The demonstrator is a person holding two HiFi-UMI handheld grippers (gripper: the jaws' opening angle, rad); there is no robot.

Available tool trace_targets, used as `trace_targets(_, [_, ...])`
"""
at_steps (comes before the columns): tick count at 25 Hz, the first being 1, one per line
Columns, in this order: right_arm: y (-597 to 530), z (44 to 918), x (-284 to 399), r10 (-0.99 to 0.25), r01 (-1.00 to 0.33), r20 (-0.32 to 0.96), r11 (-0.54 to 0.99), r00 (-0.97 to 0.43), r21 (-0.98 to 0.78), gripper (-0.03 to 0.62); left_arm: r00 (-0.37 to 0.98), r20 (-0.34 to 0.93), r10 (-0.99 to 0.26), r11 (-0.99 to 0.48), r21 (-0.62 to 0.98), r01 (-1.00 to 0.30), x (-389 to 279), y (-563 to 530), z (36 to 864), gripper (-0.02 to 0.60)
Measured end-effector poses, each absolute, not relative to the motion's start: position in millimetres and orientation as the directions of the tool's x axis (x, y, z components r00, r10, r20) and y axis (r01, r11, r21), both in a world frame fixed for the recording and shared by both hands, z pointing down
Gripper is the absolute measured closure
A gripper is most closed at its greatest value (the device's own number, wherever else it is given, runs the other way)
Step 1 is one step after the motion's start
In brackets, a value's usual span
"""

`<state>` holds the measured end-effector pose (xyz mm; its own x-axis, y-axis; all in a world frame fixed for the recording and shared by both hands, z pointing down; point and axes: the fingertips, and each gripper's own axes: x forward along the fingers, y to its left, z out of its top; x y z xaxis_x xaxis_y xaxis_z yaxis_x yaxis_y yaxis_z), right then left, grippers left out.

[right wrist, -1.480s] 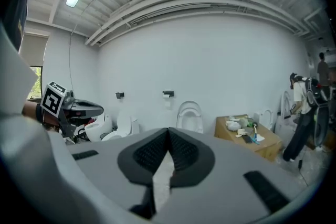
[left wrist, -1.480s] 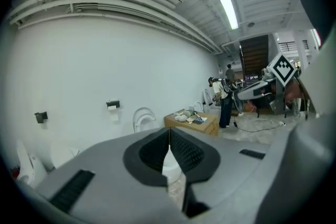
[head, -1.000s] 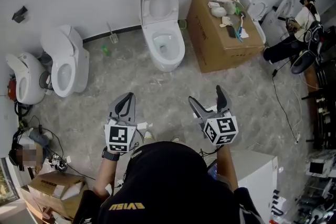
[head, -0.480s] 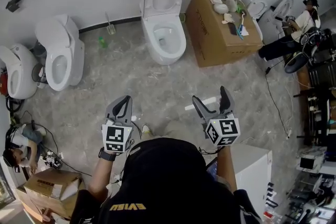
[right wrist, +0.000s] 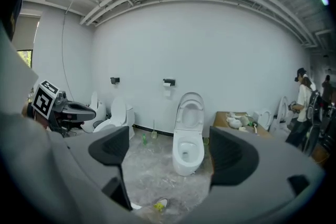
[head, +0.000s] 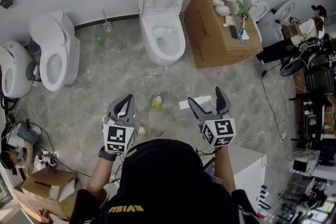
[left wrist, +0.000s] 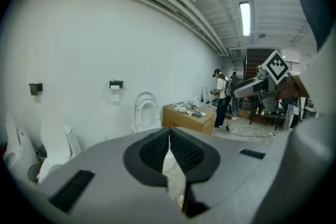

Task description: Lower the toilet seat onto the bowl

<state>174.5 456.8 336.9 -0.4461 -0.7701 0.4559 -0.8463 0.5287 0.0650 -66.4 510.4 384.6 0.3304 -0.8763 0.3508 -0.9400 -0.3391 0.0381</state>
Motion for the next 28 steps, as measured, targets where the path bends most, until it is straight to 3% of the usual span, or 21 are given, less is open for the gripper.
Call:
trace_targets(3, [426,353,168,-0.738,-0.827,0.474,0.561,-0.48,0.037,0.146,0.325,0.363,-0.873,-0.346,0.009,-0.938,-62,484,384,0.568])
trace_targets(8, [347,364,163,-0.717,-0.808,0.471,0.589,-0.514,0.016,0.148,0.221,0.455,-0.863,-0.263,-0.03,-0.964,-83,423,392,0.568])
trace_targets(14, [255,359,174,-0.713,-0.799,0.434,0.601,-0.551,-0.026,0.155,0.182,0.458,-0.87,-0.243,-0.079,-0.967,-81,334,365,0.568])
trace_targets(24, [172,396,208,-0.695,-0.81,0.487,0.584,-0.53,-0.049,0.171,0.291,0.473,-0.832,-0.366,-0.074,-0.927,-13,235,372,0.568])
trace_targets(28, [140,401,203,-0.694,-0.801,0.504,0.599,-0.515,0.006,0.221,0.291,0.502,-0.814,-0.358,-0.04,-0.933,-23,211,388,0.569])
